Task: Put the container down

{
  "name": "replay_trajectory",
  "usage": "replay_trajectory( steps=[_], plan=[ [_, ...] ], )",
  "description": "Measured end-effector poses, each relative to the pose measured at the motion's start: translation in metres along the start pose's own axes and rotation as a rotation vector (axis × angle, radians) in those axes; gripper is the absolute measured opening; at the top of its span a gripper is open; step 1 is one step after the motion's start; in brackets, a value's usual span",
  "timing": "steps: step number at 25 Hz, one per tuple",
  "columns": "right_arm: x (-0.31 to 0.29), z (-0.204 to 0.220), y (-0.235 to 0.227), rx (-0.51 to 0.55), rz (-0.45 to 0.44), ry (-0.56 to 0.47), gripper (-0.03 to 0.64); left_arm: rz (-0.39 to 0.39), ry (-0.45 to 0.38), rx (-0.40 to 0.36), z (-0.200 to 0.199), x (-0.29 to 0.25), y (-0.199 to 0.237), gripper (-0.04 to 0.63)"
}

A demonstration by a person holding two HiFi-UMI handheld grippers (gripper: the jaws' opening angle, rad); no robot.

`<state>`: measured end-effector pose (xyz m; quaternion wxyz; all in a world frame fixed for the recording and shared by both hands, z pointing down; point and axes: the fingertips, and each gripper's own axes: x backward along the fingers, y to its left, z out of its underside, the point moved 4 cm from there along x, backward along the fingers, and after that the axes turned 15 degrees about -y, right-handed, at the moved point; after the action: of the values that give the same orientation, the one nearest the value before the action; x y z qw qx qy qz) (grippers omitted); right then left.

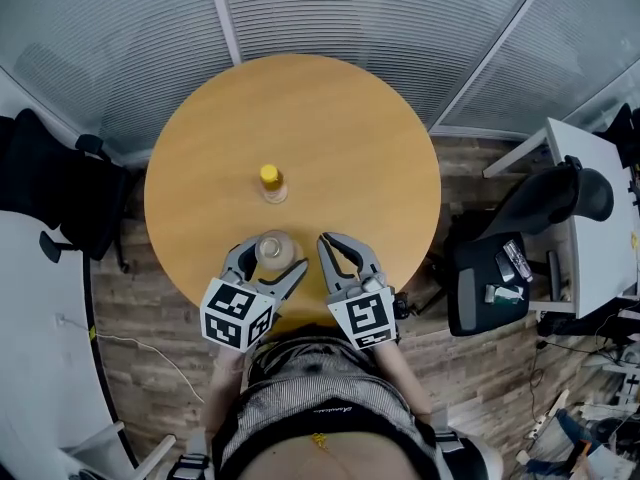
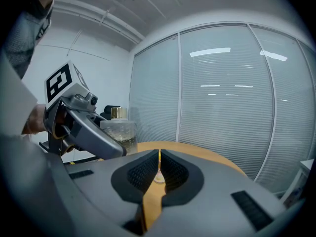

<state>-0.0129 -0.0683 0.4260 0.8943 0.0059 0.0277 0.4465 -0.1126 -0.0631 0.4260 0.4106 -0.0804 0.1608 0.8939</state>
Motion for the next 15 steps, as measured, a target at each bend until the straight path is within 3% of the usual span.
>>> replay_trajectory(
  steps=[15],
  plan=[
    [0.0021,0.0041,-0.0002,0.001,0.016,0.015,0.025,0.015,0.019,-0.027,0.0051,-0.0057,0.0012,0.344]
  ],
)
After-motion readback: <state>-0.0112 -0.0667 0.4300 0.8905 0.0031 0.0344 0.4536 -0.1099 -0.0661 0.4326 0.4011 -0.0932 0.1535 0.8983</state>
